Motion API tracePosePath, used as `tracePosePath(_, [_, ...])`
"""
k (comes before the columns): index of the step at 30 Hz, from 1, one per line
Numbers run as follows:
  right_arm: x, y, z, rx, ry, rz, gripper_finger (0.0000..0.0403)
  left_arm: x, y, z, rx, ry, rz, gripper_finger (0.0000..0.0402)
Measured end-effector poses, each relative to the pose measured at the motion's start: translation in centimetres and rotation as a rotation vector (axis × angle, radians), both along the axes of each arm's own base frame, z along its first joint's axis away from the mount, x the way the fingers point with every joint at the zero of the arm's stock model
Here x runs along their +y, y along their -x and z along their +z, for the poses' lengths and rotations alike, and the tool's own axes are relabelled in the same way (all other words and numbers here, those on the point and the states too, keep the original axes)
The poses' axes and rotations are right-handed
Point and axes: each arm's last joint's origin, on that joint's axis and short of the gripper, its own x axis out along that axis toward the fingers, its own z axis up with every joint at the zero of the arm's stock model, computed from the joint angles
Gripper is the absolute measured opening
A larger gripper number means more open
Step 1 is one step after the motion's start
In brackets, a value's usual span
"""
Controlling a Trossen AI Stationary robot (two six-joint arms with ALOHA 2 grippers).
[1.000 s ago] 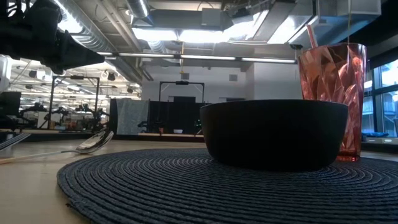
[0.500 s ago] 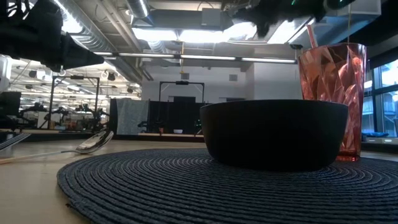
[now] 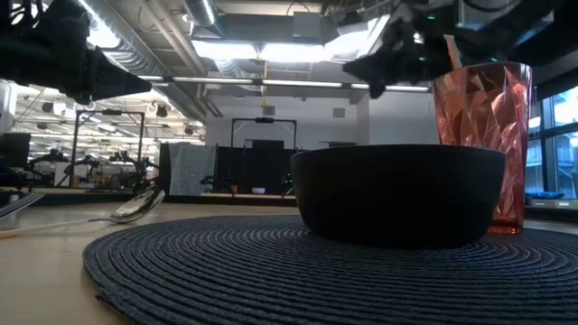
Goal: Pick & Place Utensil
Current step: Put the orange spoon into the black bowl
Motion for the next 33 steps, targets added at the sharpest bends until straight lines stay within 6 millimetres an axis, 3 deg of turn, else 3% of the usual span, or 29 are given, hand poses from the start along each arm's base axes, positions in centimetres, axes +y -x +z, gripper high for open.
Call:
tracePosePath(4, [1.1, 2.9, 0.4, -0.082, 0.023, -0.049, 0.0, 0.0, 0.0, 0.0, -0.001, 0.002, -0.001, 0.0003])
tracePosePath(12, [6.0, 8.0, 0.4, -0.169, 0.071, -0.069, 0.0, 0.0, 0.0, 0.0, 0.001, -0.002, 0.004, 0.0003])
tracePosePath(19, [9.5, 9.5, -0.3, -0.167, 0.027, 0.025, 0.0, 0.0, 0.0, 0.0, -0.002, 0.003, 0.004, 0.0003])
tracePosePath(28, [12.6, 12.7, -0.9, -0.155, 0.137, -0.029, 0.0, 0.0, 0.0, 0.0, 0.0, 0.002, 0.005, 0.0003])
tracePosePath(33, [13.1, 13.3, -3.8, -0.178, 0.111, -0.003, 0.0, 0.0, 0.0, -0.1, -0.007, 0.015, 0.006, 0.0003])
